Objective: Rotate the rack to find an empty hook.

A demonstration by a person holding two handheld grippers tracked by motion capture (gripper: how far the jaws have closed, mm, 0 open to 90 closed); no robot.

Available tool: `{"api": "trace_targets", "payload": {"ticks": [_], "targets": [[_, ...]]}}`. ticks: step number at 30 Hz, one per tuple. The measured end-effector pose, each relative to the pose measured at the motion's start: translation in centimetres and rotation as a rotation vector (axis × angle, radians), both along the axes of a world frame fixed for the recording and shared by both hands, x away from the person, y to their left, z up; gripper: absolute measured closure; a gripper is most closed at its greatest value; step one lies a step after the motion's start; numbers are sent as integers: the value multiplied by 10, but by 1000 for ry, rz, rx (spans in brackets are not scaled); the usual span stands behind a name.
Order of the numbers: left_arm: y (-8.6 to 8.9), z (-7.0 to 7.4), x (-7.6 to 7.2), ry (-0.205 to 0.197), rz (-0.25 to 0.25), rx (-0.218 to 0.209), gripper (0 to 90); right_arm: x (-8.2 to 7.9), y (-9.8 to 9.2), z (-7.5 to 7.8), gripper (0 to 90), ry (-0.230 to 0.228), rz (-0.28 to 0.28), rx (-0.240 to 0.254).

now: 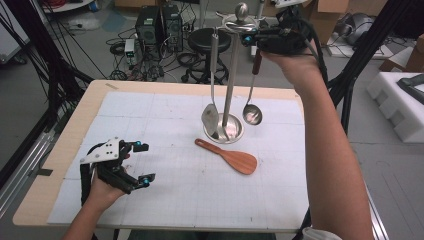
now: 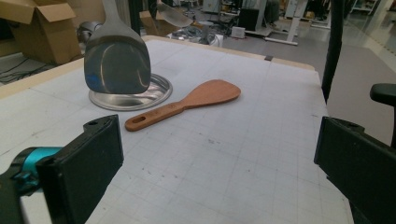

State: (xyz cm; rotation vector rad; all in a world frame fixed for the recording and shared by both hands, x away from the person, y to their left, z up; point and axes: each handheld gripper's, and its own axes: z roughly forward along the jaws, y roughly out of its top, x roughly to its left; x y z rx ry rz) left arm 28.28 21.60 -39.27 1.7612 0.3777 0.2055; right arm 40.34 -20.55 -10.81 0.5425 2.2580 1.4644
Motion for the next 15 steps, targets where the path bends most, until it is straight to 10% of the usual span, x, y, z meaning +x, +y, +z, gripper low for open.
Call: {"api": "trace_targets", "payload": {"ticks": [15], "targets": [[-1, 0, 0, 2, -3, 3, 17, 0, 6, 0, 897, -2, -2, -3]]}}
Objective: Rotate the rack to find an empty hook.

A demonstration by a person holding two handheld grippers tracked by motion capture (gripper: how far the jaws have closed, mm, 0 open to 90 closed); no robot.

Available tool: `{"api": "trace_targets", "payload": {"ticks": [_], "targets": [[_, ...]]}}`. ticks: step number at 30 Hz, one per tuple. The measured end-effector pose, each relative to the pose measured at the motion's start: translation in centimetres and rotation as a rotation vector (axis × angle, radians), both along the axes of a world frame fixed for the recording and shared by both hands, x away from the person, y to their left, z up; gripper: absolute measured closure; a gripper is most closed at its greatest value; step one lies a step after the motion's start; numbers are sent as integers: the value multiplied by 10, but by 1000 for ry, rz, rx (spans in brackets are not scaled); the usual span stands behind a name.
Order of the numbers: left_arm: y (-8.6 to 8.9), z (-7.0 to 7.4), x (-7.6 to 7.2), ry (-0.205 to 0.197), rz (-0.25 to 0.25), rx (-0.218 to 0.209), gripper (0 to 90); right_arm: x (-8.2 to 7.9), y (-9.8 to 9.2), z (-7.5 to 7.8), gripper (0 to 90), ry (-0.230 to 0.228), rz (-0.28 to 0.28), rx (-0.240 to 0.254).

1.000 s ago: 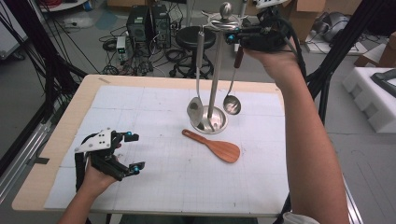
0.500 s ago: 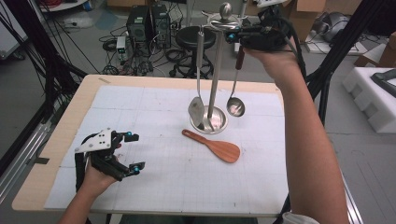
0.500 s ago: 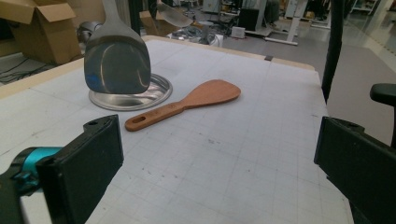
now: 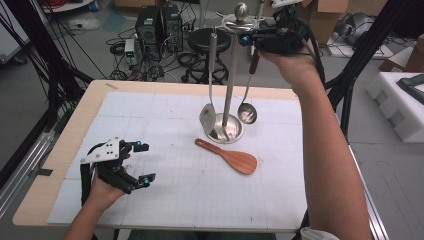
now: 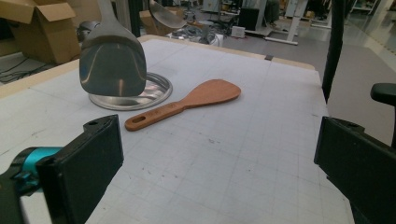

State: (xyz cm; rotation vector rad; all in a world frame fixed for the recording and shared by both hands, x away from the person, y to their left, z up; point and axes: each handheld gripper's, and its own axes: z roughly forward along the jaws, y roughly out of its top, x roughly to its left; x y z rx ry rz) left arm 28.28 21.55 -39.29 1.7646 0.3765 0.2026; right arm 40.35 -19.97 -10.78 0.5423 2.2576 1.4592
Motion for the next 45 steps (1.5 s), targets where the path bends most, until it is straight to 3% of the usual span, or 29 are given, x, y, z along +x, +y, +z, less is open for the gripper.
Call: {"api": "trace_targets", "payload": {"ticks": [45], "targets": [[-2, 0, 0, -3, 1, 5, 17, 8, 25, 0, 897, 21, -45, -17]]}}
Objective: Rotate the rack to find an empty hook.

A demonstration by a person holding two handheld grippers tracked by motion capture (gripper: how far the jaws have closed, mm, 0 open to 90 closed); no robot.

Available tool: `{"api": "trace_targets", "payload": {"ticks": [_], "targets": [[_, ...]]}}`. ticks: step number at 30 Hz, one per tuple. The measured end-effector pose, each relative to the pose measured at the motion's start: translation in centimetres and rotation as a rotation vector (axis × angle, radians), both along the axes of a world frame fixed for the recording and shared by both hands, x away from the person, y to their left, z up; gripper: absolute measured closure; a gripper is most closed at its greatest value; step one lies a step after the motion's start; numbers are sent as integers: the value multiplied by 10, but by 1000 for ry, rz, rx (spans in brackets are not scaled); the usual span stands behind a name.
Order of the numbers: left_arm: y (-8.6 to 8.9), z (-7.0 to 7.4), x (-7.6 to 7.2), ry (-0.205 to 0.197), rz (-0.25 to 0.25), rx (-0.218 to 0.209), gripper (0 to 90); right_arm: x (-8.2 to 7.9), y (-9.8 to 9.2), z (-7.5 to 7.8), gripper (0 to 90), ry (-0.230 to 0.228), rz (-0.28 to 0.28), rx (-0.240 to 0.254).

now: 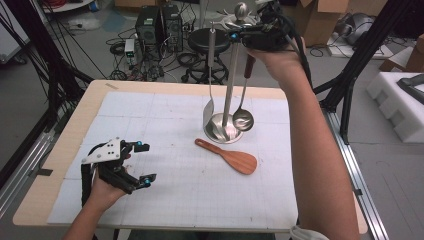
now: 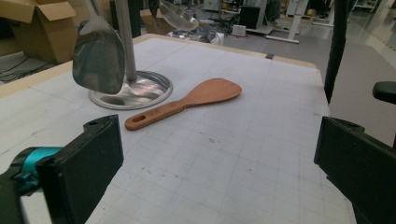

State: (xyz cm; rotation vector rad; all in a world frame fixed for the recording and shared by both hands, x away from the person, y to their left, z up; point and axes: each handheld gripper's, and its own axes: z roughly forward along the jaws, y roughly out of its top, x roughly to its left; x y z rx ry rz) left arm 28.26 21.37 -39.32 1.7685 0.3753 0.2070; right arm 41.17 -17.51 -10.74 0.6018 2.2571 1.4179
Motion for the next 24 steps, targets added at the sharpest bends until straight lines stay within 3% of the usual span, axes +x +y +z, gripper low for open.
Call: {"api": "trace_targets", "payload": {"ticks": [14, 24], "targets": [[-1, 0, 0, 0, -1, 4, 17, 3, 5, 1, 897, 0, -1, -12], [-1, 0, -2, -5, -1, 17, 17, -3, -4, -1, 859, -5, 17, -4]]}}
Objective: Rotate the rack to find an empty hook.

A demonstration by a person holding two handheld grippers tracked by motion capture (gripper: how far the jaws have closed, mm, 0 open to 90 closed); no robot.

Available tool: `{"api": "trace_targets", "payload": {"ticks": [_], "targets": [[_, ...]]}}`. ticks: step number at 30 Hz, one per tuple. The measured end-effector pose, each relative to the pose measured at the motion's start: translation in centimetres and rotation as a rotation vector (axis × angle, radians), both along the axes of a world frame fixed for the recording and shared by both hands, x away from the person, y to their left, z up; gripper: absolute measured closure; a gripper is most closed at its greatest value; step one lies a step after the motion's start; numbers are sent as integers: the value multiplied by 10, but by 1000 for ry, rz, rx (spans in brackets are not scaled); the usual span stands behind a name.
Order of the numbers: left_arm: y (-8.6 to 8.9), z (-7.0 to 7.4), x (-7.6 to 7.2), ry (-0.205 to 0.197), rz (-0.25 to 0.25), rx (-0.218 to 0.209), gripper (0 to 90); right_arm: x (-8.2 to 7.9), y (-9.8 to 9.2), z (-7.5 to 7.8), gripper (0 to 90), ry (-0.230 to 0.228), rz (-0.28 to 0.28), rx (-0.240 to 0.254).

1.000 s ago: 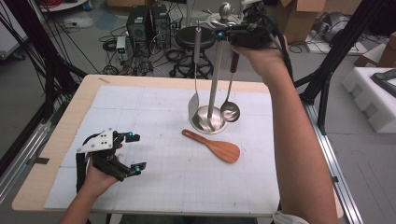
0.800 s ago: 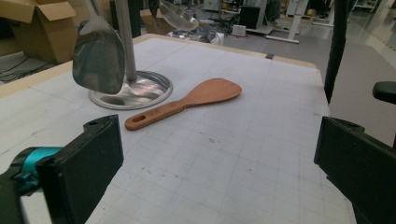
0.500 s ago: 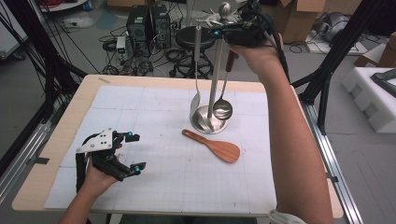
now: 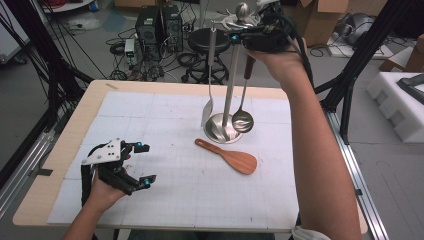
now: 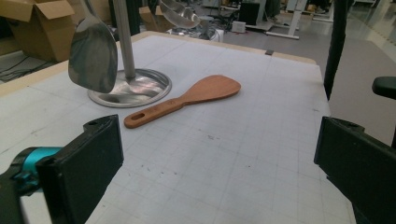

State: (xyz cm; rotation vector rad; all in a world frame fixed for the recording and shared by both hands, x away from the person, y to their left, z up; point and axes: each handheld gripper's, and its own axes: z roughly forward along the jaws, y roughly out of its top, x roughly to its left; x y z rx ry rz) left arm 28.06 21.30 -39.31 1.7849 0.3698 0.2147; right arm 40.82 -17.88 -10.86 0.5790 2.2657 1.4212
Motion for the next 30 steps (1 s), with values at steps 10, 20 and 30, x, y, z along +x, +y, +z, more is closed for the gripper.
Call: {"api": "trace_targets", "payload": {"ticks": [10, 20, 30], "targets": [[-1, 0, 0, 5, -6, -1, 17, -24, -37, -13, 737, -8, 17, 67], [-1, -1, 1, 7, -6, -1, 17, -55, -81, -47, 653, -13, 11, 123], [0, -1, 1, 9, -3, -4, 17, -68, -103, -75, 539, -11, 22, 154]]}}
